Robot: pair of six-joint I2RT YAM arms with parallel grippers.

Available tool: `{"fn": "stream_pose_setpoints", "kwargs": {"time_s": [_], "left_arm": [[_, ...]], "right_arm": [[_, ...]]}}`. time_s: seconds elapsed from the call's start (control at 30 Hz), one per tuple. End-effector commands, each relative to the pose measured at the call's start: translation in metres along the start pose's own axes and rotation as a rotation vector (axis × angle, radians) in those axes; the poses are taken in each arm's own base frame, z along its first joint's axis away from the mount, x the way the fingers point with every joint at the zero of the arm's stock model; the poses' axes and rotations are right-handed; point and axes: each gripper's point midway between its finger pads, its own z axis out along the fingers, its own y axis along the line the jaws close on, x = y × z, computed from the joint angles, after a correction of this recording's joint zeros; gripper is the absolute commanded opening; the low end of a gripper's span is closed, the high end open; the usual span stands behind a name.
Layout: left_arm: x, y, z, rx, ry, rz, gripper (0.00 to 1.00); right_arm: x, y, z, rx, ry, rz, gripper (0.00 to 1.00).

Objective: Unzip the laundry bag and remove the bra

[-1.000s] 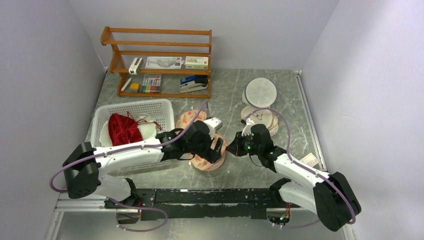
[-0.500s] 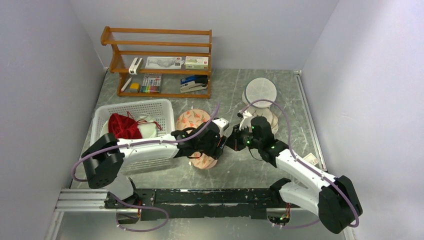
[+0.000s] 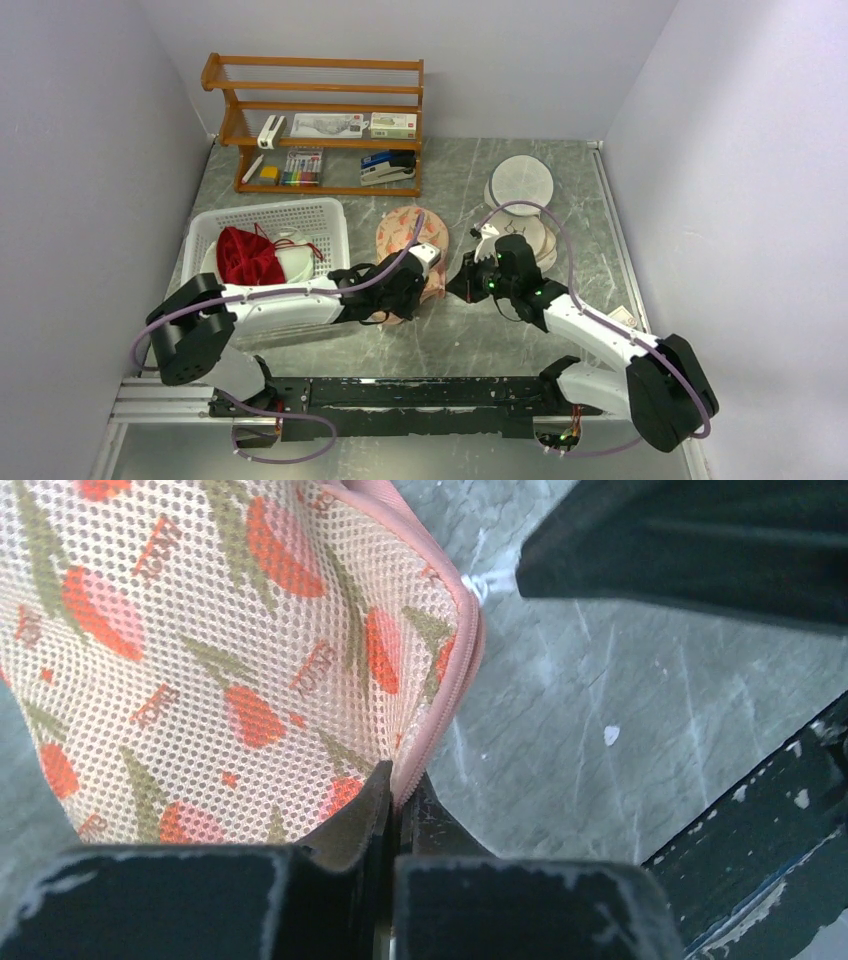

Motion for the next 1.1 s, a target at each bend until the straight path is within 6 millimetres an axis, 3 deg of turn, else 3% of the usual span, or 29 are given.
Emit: {"fn": "stream_pose_setpoints", "kwargs": {"time_s": [0.0,0.2,0.3,0.43,0.67,0.8,0.87,0.93,1.0,1.07], "left_arm": [[0.007,0.018,-0.014,-0.034,-0.008,0.034,0.07],[0.002,0.011,-0.026,0.026,-0.045,0.078,0.07],[-0.010,0.005,-0.037,0.075,-0.115,0.094,0.07],[-0.014,0.008,-0.047,0.071,-0.152,0.087,0.07],[0.011,0.023,-0.034,-0.011,-0.081,-0.006,0.07],[0.032,0.024,-0.031,0.003,-0.041,-0.054,0.08],[0.036,0.024,-0.035,0.007,-0.029,-0.064,0.19],[0.033,0.018,-0.043,0.040,-0.021,-0.053,0.42],[0.025,0.001,-0.053,0.129,-0.020,-0.031,0.62],[0.009,-0.023,-0.063,0.248,-0.036,-0.003,0.73]], "right_arm": [[-0.006,-0.019,0.014,0.069,-0.037,-0.010,0.00],[-0.007,-0.014,0.027,0.012,-0.023,-0.025,0.00],[-0.004,-0.028,0.031,0.068,-0.033,-0.015,0.00],[-0.019,-0.048,0.029,0.153,-0.143,0.037,0.00],[-0.041,-0.083,0.030,0.261,-0.265,0.041,0.00],[-0.045,-0.075,0.029,0.211,-0.288,-0.031,0.00],[-0.042,-0.062,0.030,0.137,-0.273,-0.055,0.00],[-0.036,-0.052,0.029,0.088,-0.249,-0.056,0.00],[-0.031,-0.042,0.027,0.042,-0.231,-0.048,0.00],[-0.027,-0.032,0.023,-0.001,-0.220,-0.042,0.00]]}}
